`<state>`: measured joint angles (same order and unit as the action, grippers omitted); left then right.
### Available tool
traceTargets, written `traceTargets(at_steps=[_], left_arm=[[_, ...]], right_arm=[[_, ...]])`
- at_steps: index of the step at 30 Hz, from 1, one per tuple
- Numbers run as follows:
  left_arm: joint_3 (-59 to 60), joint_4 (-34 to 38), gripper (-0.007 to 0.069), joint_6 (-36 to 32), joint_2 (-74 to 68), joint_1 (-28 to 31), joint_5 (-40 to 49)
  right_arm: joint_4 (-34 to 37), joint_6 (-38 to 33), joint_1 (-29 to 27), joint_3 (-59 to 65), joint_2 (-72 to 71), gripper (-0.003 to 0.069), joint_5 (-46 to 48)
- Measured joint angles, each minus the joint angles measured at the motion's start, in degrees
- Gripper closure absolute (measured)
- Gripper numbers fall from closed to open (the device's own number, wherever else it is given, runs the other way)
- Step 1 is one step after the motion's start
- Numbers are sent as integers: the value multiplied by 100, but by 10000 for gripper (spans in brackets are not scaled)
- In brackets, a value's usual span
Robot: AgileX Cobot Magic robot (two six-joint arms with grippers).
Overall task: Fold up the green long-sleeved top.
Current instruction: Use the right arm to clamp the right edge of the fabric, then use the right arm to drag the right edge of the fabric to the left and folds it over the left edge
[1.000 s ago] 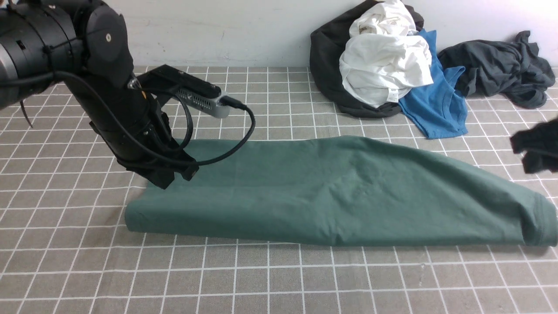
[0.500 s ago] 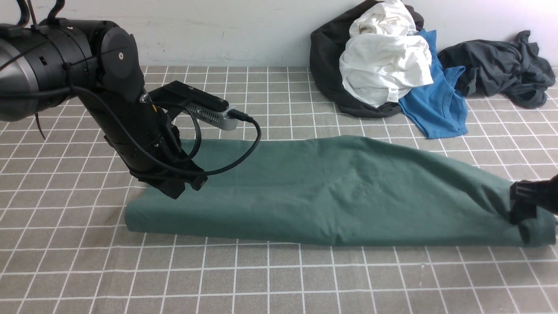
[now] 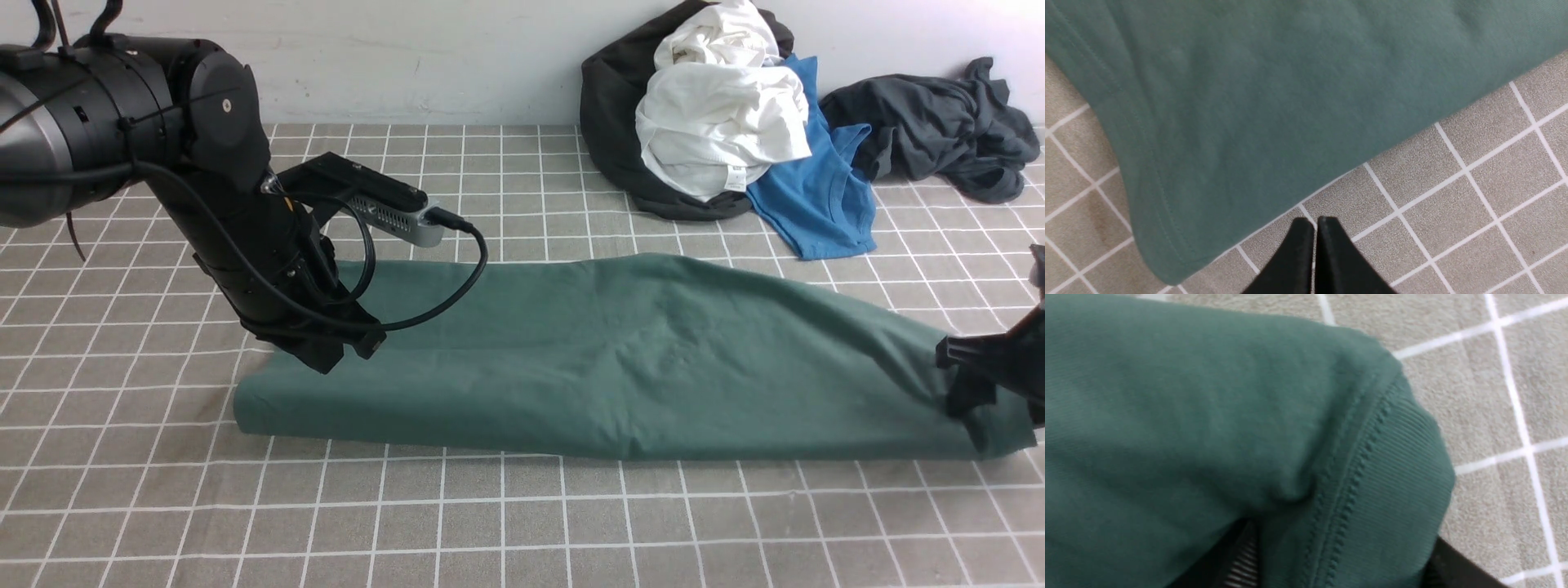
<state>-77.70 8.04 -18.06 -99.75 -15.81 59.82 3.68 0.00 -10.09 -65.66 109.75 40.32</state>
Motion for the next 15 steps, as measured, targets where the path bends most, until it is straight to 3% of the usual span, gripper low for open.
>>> traceTargets(at_steps=[4,7,10,15], left_arm=[[0,-6,631,-25,0,0,0],[0,-8,631,-104,0,0,14],[0,-48,631,-139,13,0,31],[4,-399,631,-145,336,0,74]], right_arm=[[-34,-205,136,-266,6,512,295],[-253,-368,153,-502,-37,630,711],[-622,-340,153,-631,-201,639,1008],[-1925,323,125,-1035,-1105,639,1533]])
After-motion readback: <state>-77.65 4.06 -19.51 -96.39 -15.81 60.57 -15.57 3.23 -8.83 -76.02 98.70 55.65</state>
